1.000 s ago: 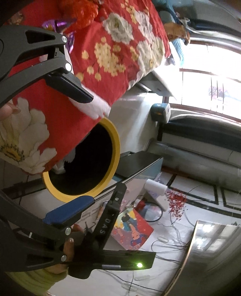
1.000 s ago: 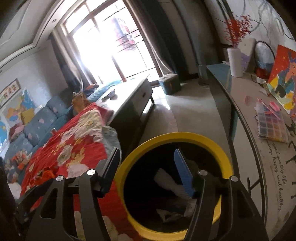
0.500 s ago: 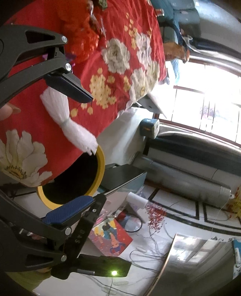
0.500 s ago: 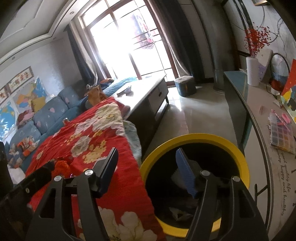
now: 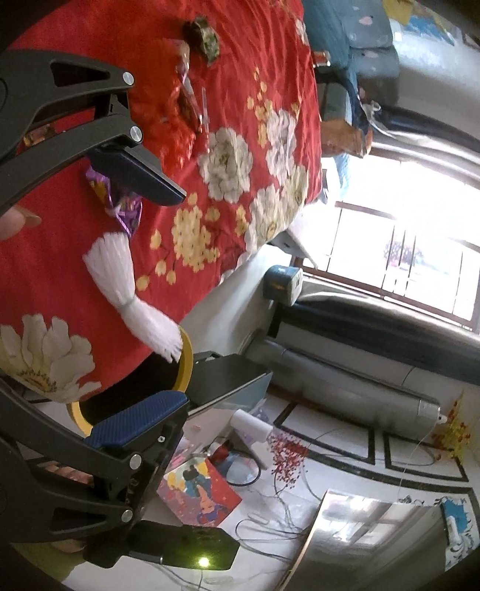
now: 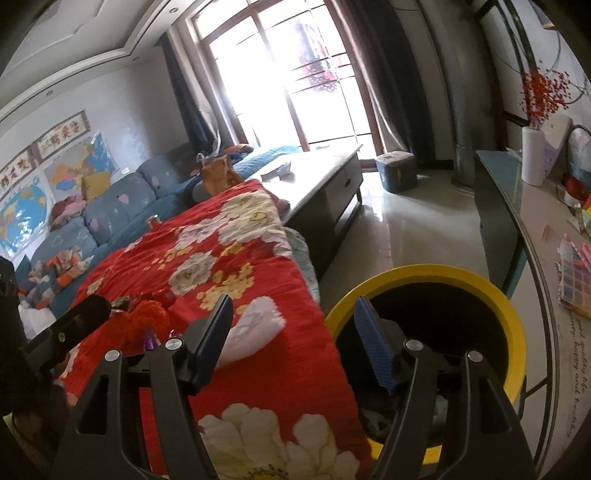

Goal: Collect trash
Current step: 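Move both tools back over the remaining trash on the bedspread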

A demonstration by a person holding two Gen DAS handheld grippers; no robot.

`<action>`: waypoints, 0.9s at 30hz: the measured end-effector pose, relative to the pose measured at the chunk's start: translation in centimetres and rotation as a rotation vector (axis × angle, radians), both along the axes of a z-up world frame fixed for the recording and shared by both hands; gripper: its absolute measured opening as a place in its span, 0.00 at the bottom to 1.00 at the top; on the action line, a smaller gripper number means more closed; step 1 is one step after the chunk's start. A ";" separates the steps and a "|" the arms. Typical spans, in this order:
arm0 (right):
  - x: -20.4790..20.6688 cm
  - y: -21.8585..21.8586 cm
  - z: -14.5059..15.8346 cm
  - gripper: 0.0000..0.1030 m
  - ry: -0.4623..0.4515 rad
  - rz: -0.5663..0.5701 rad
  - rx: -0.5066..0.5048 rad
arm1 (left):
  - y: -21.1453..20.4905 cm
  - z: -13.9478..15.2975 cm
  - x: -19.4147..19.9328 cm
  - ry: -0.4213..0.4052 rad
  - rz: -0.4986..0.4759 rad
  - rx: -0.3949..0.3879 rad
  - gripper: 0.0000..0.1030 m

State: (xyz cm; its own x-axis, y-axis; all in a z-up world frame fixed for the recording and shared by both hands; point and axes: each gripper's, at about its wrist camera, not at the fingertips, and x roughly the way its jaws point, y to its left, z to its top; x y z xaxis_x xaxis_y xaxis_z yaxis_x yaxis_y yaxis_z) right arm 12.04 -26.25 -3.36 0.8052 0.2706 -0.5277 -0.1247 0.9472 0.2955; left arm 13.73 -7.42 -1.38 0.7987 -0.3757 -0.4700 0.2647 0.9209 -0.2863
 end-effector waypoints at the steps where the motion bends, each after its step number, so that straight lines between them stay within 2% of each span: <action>1: 0.0 0.4 0.0 0.64 0.001 0.010 -0.003 | 0.3 0.0 0.0 -0.001 0.007 -0.003 0.89; 15: 1.3 4.8 -0.9 0.64 0.051 0.095 -0.019 | 6.0 0.4 -0.3 -0.014 0.132 -0.042 0.89; 20: 2.7 5.6 -1.7 0.64 0.086 0.083 -0.021 | 9.1 0.3 -0.4 -0.017 0.204 -0.064 0.89; 27: 4.8 5.9 -3.0 0.64 0.136 0.037 -0.032 | 14.2 -0.9 0.0 0.019 0.326 -0.098 0.89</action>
